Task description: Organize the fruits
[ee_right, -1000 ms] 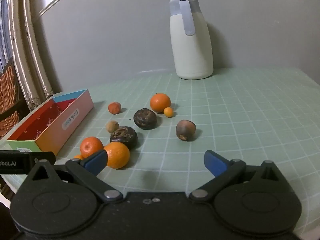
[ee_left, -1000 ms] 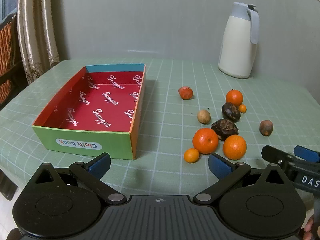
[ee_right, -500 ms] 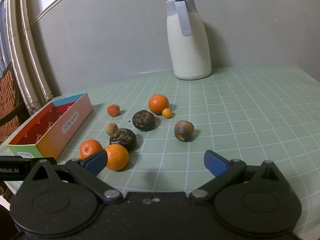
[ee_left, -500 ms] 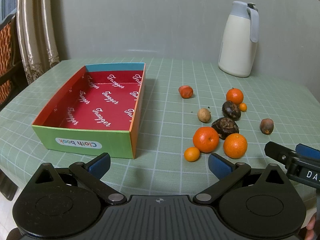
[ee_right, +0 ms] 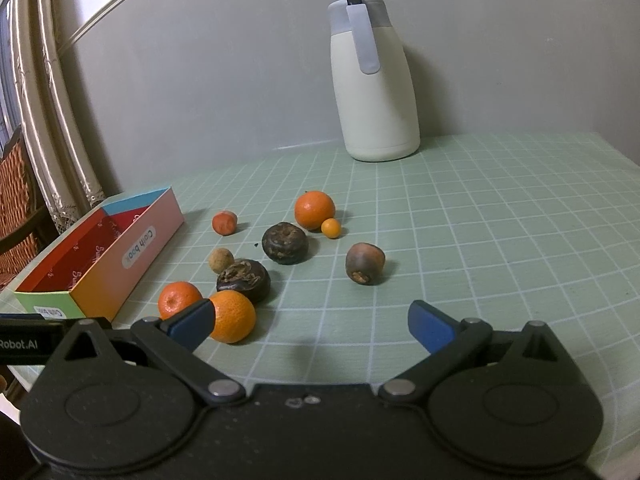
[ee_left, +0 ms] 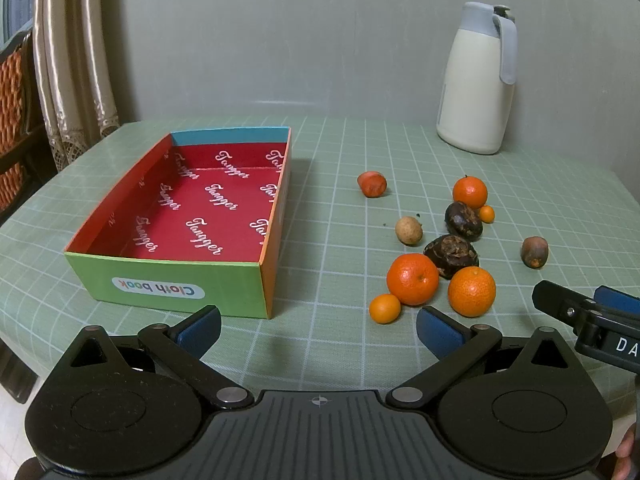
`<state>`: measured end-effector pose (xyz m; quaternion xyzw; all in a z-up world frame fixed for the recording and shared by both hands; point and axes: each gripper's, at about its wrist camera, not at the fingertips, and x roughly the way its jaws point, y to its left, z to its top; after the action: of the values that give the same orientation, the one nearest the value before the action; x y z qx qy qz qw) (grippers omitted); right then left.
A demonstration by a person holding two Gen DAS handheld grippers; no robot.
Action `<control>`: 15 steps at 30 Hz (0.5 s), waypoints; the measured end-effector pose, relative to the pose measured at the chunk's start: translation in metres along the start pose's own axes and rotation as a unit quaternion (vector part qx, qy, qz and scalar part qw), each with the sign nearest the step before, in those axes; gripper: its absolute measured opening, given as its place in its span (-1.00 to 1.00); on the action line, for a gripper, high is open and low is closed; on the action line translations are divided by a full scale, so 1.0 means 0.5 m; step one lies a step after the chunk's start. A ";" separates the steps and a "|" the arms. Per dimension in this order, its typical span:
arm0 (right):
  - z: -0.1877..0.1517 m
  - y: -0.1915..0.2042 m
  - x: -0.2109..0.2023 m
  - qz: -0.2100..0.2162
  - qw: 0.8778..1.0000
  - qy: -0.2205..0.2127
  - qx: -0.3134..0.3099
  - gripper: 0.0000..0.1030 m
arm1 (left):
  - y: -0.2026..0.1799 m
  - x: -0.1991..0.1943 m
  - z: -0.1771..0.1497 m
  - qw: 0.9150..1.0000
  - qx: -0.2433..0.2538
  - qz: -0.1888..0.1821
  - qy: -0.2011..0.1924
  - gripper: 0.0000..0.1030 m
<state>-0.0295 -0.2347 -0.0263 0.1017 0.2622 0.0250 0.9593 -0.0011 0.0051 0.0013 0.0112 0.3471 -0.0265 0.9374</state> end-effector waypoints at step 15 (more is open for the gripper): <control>0.000 0.000 -0.001 -0.003 1.000 0.000 0.000 1.00 | 0.004 -0.002 -0.002 1.000 0.000 0.002 -0.002 1.00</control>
<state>-0.0301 -0.2347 -0.0261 0.1009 0.2628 0.0225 0.9593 -0.0025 0.0072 0.0015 0.0122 0.3451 -0.0251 0.9382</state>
